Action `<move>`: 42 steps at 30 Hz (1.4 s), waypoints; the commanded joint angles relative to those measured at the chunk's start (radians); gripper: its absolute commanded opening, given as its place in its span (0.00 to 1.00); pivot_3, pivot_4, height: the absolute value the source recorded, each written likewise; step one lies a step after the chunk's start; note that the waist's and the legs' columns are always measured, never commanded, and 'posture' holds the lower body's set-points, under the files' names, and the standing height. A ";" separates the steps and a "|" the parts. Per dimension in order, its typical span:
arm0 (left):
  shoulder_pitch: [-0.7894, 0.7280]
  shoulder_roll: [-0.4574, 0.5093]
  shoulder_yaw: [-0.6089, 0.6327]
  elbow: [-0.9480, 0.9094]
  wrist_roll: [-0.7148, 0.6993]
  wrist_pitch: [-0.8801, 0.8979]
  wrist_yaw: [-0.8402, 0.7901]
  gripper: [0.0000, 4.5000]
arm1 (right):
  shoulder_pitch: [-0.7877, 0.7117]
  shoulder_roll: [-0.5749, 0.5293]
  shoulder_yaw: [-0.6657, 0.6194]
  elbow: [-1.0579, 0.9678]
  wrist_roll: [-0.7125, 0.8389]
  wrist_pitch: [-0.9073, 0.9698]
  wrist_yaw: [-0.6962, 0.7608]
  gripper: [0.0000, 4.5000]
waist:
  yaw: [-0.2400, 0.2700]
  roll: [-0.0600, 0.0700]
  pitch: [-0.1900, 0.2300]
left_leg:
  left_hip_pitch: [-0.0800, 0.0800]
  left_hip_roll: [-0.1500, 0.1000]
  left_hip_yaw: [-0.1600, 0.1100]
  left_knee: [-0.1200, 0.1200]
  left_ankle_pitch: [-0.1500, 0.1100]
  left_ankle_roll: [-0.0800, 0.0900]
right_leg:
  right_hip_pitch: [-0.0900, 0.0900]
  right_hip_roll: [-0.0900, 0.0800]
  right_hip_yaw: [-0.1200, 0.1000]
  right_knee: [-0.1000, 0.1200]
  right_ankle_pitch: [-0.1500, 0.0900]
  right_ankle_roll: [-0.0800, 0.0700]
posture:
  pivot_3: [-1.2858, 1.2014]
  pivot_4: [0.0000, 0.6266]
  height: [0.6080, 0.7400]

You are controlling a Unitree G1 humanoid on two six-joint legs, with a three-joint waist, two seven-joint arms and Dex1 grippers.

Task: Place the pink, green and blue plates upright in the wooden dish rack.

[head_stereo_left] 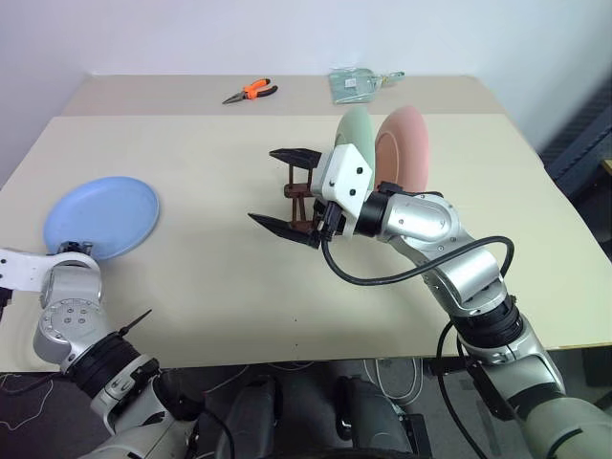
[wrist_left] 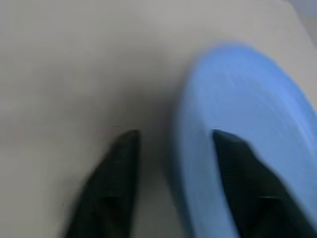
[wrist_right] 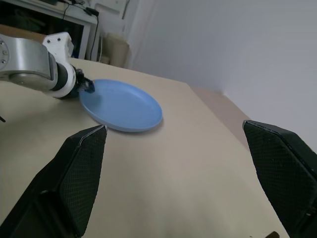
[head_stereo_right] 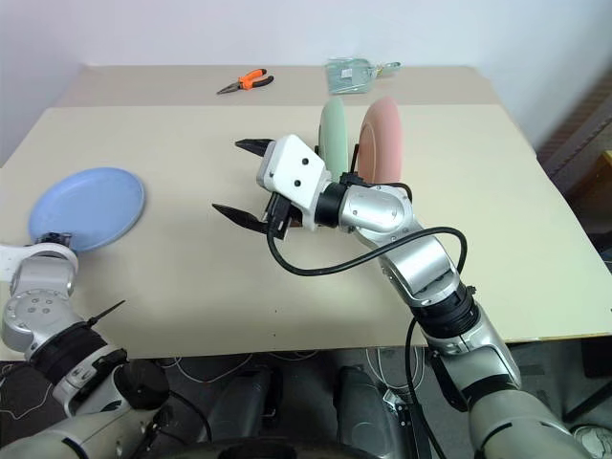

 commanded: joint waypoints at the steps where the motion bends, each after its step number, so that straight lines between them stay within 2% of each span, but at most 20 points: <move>1: -0.002 0.023 -0.037 -0.003 -0.048 -0.003 -0.032 0.02 | 0.005 0.012 -0.035 -0.036 -0.003 0.002 0.002 1.00 | 0.000 0.000 0.000 | 0.000 0.000 0.000 0.000 0.000 0.000 | 0.000 0.000 0.000 0.000 0.000 0.000 | 0.52 0.24 0.98; 3: -0.006 0.037 -0.067 0.006 -0.062 -0.006 -0.072 0.01 | 0.009 0.013 -0.043 -0.043 0.002 0.015 0.003 1.00 | 0.000 0.000 0.000 | 0.000 0.000 0.000 0.000 0.000 0.000 | 0.000 0.000 0.000 0.000 0.000 0.000 | 0.52 0.24 0.98; 6: -0.004 0.086 -0.206 -0.041 -0.018 -0.051 -0.234 0.01 | 0.004 0.001 -0.039 -0.050 -0.023 0.014 0.004 1.00 | -0.001 0.000 0.000 | 0.000 0.000 0.000 0.000 0.000 0.000 | 0.000 0.001 0.000 0.000 0.000 -0.001 | 0.52 0.24 0.98; 9: -0.021 0.134 -0.400 -0.141 0.025 -0.103 -0.429 0.01 | -0.025 -0.028 0.000 -0.035 -0.136 -0.062 0.003 1.00 | 0.002 0.000 0.000 | -0.001 0.000 0.001 0.000 0.000 -0.001 | 0.000 0.001 0.000 -0.001 0.000 -0.001 | 0.52 0.24 0.98; 11: -0.034 0.142 -0.472 -0.186 0.010 -0.111 -0.508 0.01 | -0.046 -0.042 0.032 -0.009 -0.221 -0.119 0.004 1.00 | 0.001 0.000 0.000 | -0.001 -0.001 0.001 0.000 0.000 -0.001 | 0.000 0.000 0.000 -0.002 0.000 -0.002 | 0.52 0.24 0.98; 13: -0.050 0.147 -0.543 -0.244 -0.018 -0.087 -0.566 0.01 | -0.090 -0.069 0.089 0.068 -0.374 -0.222 -0.017 1.00 | -0.002 0.000 0.000 | -0.001 -0.001 0.002 0.000 0.000 -0.001 | 0.000 0.000 0.000 -0.003 0.000 -0.002 | 0.52 0.24 0.98; 15: -0.061 0.148 -0.584 -0.280 -0.044 -0.067 -0.597 0.01 | -0.140 -0.081 0.132 0.163 -0.509 -0.308 -0.062 1.00 | -0.011 0.000 0.000 | 0.000 0.000 0.002 -0.001 0.001 -0.001 | 0.000 0.000 0.000 -0.002 0.000 -0.002 | 0.52 0.24 0.98; 21: -0.072 0.133 -0.596 -0.317 -0.147 -0.048 -0.610 0.01 | -0.228 -0.047 0.201 0.362 -0.738 -0.470 -0.136 1.00 | -0.030 0.001 0.001 | 0.000 0.001 0.002 -0.002 0.002 -0.002 | -0.001 0.004 0.001 -0.001 0.000 -0.001 | 0.52 0.24 0.98; 24: -0.057 0.139 -0.604 -0.320 -0.153 -0.048 -0.607 0.00 | -0.234 -0.030 0.197 0.403 -0.785 -0.495 -0.150 0.81 | -0.025 0.001 0.001 | 0.000 0.002 0.001 -0.003 0.002 -0.003 | -0.001 0.005 0.001 -0.001 0.000 -0.001 | 0.52 0.24 0.98; 26: -0.050 0.145 -0.605 -0.318 -0.150 -0.049 -0.604 0.00 | -0.229 -0.021 0.184 0.409 -0.799 -0.509 -0.153 0.58 | -0.024 0.001 0.001 | 0.000 0.002 0.001 -0.002 0.002 -0.003 | -0.001 0.005 0.001 -0.001 0.000 -0.001 | 0.52 0.24 0.98; 27: -0.048 0.143 -0.602 -0.316 -0.155 -0.051 -0.605 0.00 | -0.227 -0.018 0.181 0.410 -0.807 -0.516 -0.153 0.49 | -0.024 0.001 0.001 | 0.000 0.001 0.001 -0.002 0.002 -0.003 | -0.001 0.004 0.001 -0.001 0.000 -0.001 | 0.52 0.24 0.98; 29: -0.045 0.141 -0.594 -0.316 -0.171 -0.063 -0.620 0.16 | -0.221 -0.014 0.177 0.409 -0.822 -0.530 -0.156 0.23 | -0.022 0.000 0.001 | 0.000 0.002 0.001 -0.002 0.002 -0.003 | -0.001 0.004 0.001 -0.001 0.000 -0.001 | 0.52 0.24 0.98; 31: -0.059 0.132 -0.574 -0.305 -0.178 -0.086 -0.602 0.31 | -0.218 -0.013 0.175 0.407 -0.841 -0.544 -0.166 0.03 | -0.022 0.001 0.001 | 0.000 0.002 0.001 -0.002 0.002 -0.003 | -0.001 0.004 0.001 -0.001 0.000 -0.001 | 0.52 0.24 0.98; 34: -0.108 0.105 -0.494 -0.266 -0.205 -0.176 -0.557 0.64 | -0.216 -0.007 0.167 0.409 -0.864 -0.561 -0.184 0.03 | -0.022 0.001 0.001 | 0.000 0.002 0.001 -0.002 0.002 -0.003 | -0.001 0.004 0.001 -0.001 0.000 -0.001 | 0.52 0.24 0.98; 37: -0.131 0.099 -0.387 -0.196 -0.211 -0.287 -0.522 0.64 | -0.209 0.004 0.144 0.401 -0.857 -0.567 -0.200 0.03 | -0.027 0.001 0.001 | 0.000 0.001 0.001 -0.002 0.002 -0.003 | -0.001 0.005 0.001 -0.001 0.000 -0.002 | 0.52 0.24 0.98; 39: -0.067 0.180 -0.406 -0.139 -0.051 -0.350 -0.564 0.64 | -0.190 0.013 0.092 0.376 -0.789 -0.572 -0.204 0.03 | -0.030 0.001 0.001 | 0.001 0.001 0.001 -0.003 0.002 -0.003 | -0.001 0.005 0.001 -0.001 0.001 -0.002 | 0.52 0.24 0.98; 42: 0.083 0.301 -0.530 -0.067 0.216 -0.449 -0.639 0.64 | -0.139 0.057 -0.027 0.282 -0.572 -0.553 -0.162 0.03 | -0.028 0.002 0.002 | 0.002 0.001 0.002 -0.005 0.003 -0.003 | -0.001 0.007 0.001 0.000 0.001 -0.002 | 0.52 0.24 0.98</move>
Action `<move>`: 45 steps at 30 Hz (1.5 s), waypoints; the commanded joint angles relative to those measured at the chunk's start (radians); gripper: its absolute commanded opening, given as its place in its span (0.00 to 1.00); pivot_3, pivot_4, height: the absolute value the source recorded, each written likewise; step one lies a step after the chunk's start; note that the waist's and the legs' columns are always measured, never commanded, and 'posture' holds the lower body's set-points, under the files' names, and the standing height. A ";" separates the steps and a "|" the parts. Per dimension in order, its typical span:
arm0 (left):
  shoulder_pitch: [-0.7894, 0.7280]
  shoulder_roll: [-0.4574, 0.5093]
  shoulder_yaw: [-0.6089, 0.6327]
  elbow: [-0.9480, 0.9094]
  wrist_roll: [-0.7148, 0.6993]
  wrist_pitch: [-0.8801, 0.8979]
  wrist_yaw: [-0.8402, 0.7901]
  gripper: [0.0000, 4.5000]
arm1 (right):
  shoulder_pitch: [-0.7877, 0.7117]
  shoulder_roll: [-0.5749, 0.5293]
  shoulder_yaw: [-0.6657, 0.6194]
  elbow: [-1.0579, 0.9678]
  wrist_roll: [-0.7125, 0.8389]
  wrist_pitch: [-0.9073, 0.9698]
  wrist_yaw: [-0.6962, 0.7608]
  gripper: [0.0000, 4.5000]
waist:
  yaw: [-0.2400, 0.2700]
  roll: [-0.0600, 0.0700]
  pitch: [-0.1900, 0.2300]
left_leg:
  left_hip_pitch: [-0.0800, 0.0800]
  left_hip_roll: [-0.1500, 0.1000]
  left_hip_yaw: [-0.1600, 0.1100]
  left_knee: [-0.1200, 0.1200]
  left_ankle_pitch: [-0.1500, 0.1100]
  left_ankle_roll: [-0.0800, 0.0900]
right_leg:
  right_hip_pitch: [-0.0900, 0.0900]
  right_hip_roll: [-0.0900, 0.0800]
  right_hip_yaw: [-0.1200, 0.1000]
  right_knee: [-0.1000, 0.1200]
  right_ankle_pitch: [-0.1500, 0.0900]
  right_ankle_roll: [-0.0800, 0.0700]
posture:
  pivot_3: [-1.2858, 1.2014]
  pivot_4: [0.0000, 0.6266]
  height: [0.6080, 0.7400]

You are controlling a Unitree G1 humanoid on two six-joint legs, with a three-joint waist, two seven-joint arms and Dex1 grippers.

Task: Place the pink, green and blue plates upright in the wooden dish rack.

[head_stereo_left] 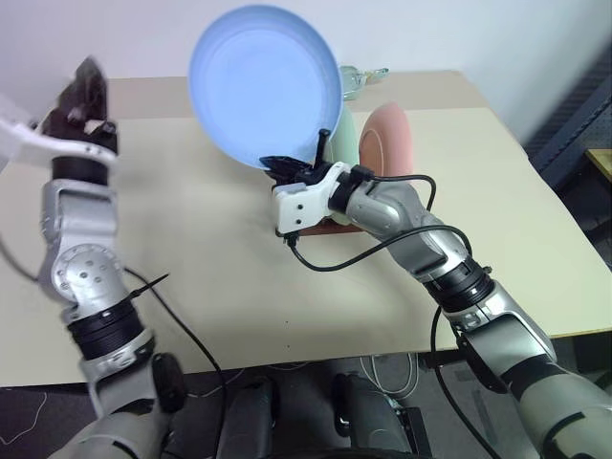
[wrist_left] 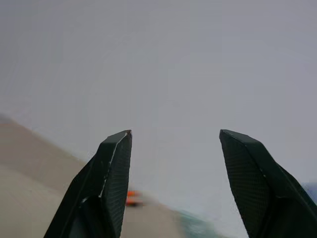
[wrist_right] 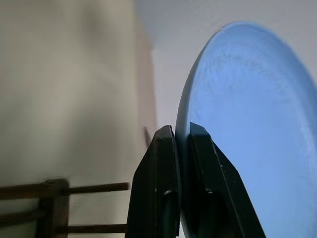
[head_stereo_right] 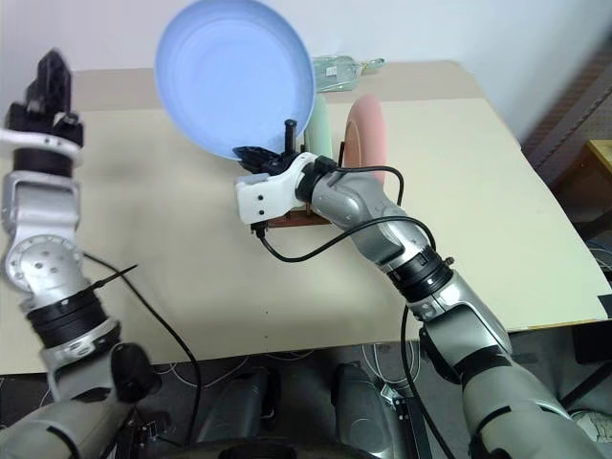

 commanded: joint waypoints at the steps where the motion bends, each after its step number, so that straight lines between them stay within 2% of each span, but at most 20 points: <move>1: 0.131 0.087 -0.148 0.051 0.285 -0.121 -0.091 0.64 | 0.026 0.058 -0.155 -0.159 0.277 0.034 0.042 0.03 | 0.006 0.001 0.001 | 0.000 0.000 0.000 0.000 0.000 0.000 | 0.000 0.000 0.000 0.000 0.000 0.000 | 0.52 0.24 0.98; 2: 0.160 0.106 -0.191 0.060 0.342 -0.146 -0.112 0.64 | 0.037 0.076 -0.178 -0.189 0.348 0.055 0.061 0.03 | 0.012 0.001 0.001 | -0.001 0.001 0.000 0.000 0.000 0.000 | 0.000 0.000 0.000 0.000 0.000 0.000 | 0.52 0.24 0.98; 4: 0.247 0.117 -0.314 0.033 0.424 -0.199 -0.200 0.64 | 0.071 0.160 -0.254 -0.313 0.638 0.262 0.091 0.03 | 0.016 0.000 0.000 | -0.001 0.002 -0.001 0.000 0.000 0.000 | 0.001 -0.002 -0.001 -0.001 0.000 0.000 | 0.52 0.24 0.98; 7: 0.340 0.093 -0.422 0.002 0.437 -0.228 -0.312 0.64 | 0.103 0.278 -0.364 -0.457 1.090 0.577 0.009 0.03 | 0.012 0.002 0.001 | -0.001 0.002 -0.001 0.000 -0.001 0.001 | 0.001 -0.006 0.000 -0.001 0.000 -0.001 | 0.52 0.24 0.98; 9: 0.374 0.084 -0.461 0.012 0.454 -0.255 -0.359 0.64 | 0.121 0.323 -0.413 -0.487 1.277 0.697 -0.063 0.03 | 0.005 0.001 0.001 | -0.001 0.002 -0.001 0.000 -0.001 0.001 | 0.000 -0.010 0.000 -0.002 -0.001 -0.004 | 0.52 0.24 0.98; 12: 0.392 0.066 -0.478 0.009 0.452 -0.259 -0.390 0.64 | 0.148 0.347 -0.433 -0.494 1.397 0.806 -0.152 0.03 | 0.000 0.004 0.001 | -0.001 0.003 -0.001 -0.002 -0.003 -0.001 | -0.003 -0.010 0.001 -0.001 0.000 -0.007 | 0.52 0.24 0.98; 18: 0.396 0.050 -0.477 0.002 0.456 -0.263 -0.428 0.64 | 0.176 0.362 -0.436 -0.472 1.435 0.875 -0.253 0.03 | 0.002 0.007 0.001 | -0.008 0.004 0.000 -0.004 -0.001 0.000 | -0.012 -0.010 0.001 0.000 0.000 -0.010 | 0.52 0.24 0.98; 31: 0.394 0.028 -0.471 -0.019 0.457 -0.247 -0.446 0.64 | 0.150 0.379 -0.456 -0.309 1.351 0.889 -0.383 0.03 | 0.003 0.007 0.001 | -0.009 0.003 0.001 -0.001 0.000 0.001 | -0.011 -0.009 0.000 0.000 0.001 -0.008 | 0.52 0.24 0.98; 35: 0.396 0.024 -0.473 -0.024 0.462 -0.242 -0.445 0.65 | 0.125 0.370 -0.451 -0.287 1.322 0.882 -0.376 0.33 | 0.003 0.007 0.001 | -0.009 0.003 0.001 0.000 0.000 0.001 | -0.011 -0.006 -0.001 0.001 0.002 -0.006 | 0.52 0.24 0.98; 39: 0.400 0.021 -0.474 -0.031 0.465 -0.237 -0.443 0.65 | 0.092 0.338 -0.409 -0.307 1.225 0.841 -0.340 0.78 | 0.003 0.007 0.001 | -0.009 0.003 0.002 0.000 0.000 0.001 | -0.011 -0.006 -0.001 0.001 0.002 -0.005 | 0.52 0.24 0.98; 45: 0.404 0.013 -0.475 -0.030 0.472 -0.237 -0.442 0.65 | 0.021 0.225 -0.319 -0.323 0.986 0.716 -0.256 0.78 | 0.003 0.007 0.001 | -0.009 0.003 0.002 0.001 0.000 0.001 | -0.011 -0.005 -0.001 0.001 0.002 -0.005 | 0.52 0.24 0.98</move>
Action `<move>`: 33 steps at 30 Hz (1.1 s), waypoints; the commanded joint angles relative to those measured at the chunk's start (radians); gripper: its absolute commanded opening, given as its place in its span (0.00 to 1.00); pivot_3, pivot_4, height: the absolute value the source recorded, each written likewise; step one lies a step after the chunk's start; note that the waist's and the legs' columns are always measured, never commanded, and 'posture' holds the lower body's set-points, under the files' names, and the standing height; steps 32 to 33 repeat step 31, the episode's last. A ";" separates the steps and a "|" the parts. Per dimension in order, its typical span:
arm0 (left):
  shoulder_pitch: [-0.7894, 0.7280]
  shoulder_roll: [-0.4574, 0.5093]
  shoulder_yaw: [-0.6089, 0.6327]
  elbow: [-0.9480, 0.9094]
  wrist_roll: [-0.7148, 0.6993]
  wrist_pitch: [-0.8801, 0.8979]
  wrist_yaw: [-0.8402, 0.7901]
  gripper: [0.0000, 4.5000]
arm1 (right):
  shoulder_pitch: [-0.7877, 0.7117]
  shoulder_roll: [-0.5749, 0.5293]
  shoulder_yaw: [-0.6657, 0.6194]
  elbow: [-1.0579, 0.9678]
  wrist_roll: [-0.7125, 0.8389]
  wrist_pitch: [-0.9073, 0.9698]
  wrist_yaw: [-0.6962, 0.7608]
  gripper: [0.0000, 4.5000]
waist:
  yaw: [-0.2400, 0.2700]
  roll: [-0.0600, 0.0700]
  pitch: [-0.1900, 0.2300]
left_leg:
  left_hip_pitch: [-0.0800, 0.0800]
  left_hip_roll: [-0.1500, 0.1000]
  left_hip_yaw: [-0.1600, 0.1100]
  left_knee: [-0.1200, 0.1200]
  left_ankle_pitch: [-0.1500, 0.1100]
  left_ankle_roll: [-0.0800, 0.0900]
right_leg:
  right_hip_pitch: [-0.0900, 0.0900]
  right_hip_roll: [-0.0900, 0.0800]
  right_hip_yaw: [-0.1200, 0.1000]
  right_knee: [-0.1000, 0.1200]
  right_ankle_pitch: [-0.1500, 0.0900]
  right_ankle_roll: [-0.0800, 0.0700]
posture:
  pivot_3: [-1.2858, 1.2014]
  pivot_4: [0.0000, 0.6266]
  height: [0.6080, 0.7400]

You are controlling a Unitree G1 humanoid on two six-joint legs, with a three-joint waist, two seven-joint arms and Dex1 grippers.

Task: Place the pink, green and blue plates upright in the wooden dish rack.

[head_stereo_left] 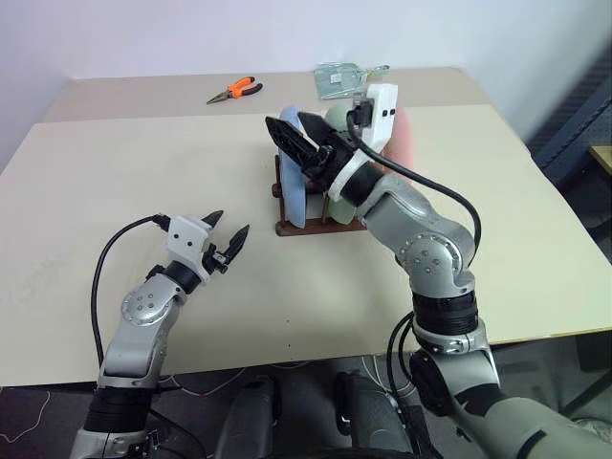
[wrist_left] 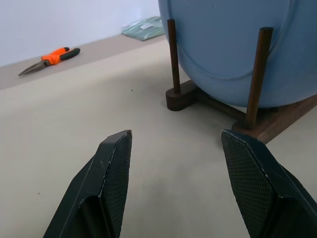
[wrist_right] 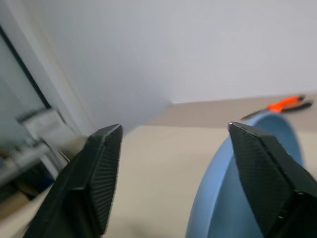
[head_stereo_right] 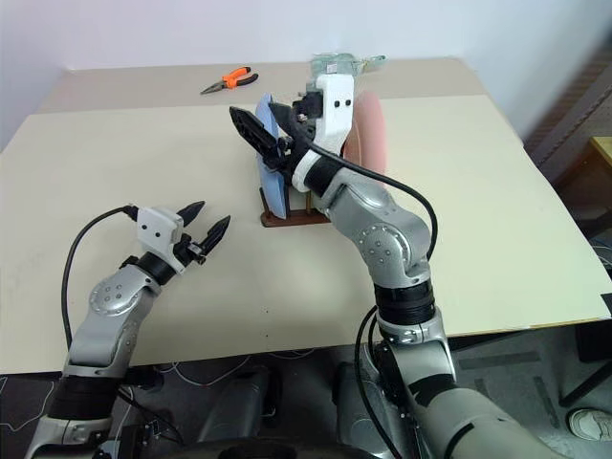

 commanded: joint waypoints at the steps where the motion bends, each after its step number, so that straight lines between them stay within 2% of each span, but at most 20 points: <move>1: 0.003 -0.006 0.008 -0.035 0.005 -0.006 0.000 0.65 | -0.076 -0.061 0.027 -0.042 -0.144 -0.106 0.042 0.78 | 0.000 0.000 0.000 | 0.000 0.000 0.000 0.000 0.000 0.000 | 0.000 0.000 0.000 0.000 0.000 0.000 | 0.52 0.24 0.98; 5: 0.003 -0.010 0.012 -0.021 0.025 -0.018 0.014 0.65 | -0.130 -0.166 -0.020 0.009 -0.324 -0.279 0.048 0.78 | 0.003 0.000 0.000 | 0.000 0.000 0.000 0.000 0.000 0.000 | 0.000 0.000 0.000 0.000 0.000 0.000 | 0.52 0.24 0.98; 8: -0.002 -0.008 0.033 0.000 0.044 -0.033 0.035 0.65 | -0.126 -0.275 -0.150 0.100 -0.417 -0.355 -0.022 0.78 | 0.008 -0.001 0.000 | 0.000 -0.001 0.000 0.001 0.000 0.000 | 0.001 0.000 0.000 -0.001 0.000 0.000 | 0.52 0.24 0.98; 10: -0.008 -0.007 0.041 0.018 0.059 -0.045 0.052 0.65 | -0.079 -0.357 -0.223 0.173 -0.466 -0.373 -0.052 0.78 | 0.012 -0.001 0.000 | 0.000 -0.001 0.000 0.001 0.000 0.000 | 0.003 0.000 -0.001 -0.002 0.000 0.000 | 0.52 0.24 0.98; 12: -0.012 -0.005 0.046 0.044 0.066 -0.058 0.053 0.65 | 0.028 -0.438 -0.279 0.242 -0.500 -0.383 -0.039 0.78 | 0.019 -0.002 -0.001 | 0.001 -0.001 0.000 0.001 0.000 0.001 | 0.004 0.000 -0.001 -0.003 0.000 0.000 | 0.52 0.24 0.98; 15: -0.017 -0.010 0.039 0.072 0.078 -0.077 0.051 0.65 | 0.170 -0.495 -0.303 0.301 -0.501 -0.381 0.031 0.78 | 0.020 -0.001 -0.001 | 0.001 0.000 0.002 0.001 -0.001 0.002 | 0.005 0.000 0.000 -0.004 -0.001 0.000 | 0.52 0.24 0.98; 18: -0.021 -0.017 0.033 0.089 0.092 -0.088 0.052 0.65 | 0.283 -0.519 -0.282 0.319 -0.481 -0.333 0.134 0.78 | 0.005 0.002 0.001 | 0.003 0.000 0.004 0.001 -0.001 0.002 | 0.005 0.000 0.001 -0.003 -0.001 0.000 | 0.52 0.24 0.98; 22: -0.005 -0.002 0.048 0.092 0.103 -0.081 0.053 0.65 | 0.429 -0.500 -0.246 0.278 -0.479 -0.382 0.232 0.78 | -0.001 0.003 0.001 | 0.006 0.003 0.004 0.001 -0.001 0.003 | 0.007 0.003 0.002 -0.003 -0.001 0.001 | 0.52 0.24 0.98; 33: 0.030 -0.002 0.067 0.073 0.107 -0.075 0.072 0.65 | 0.390 -0.460 -0.258 0.348 -0.481 -0.400 0.215 0.78 | 0.006 0.004 0.001 | 0.007 0.005 0.006 0.003 -0.001 0.002 | 0.008 0.004 0.003 -0.003 -0.001 -0.001 | 0.52 0.24 0.98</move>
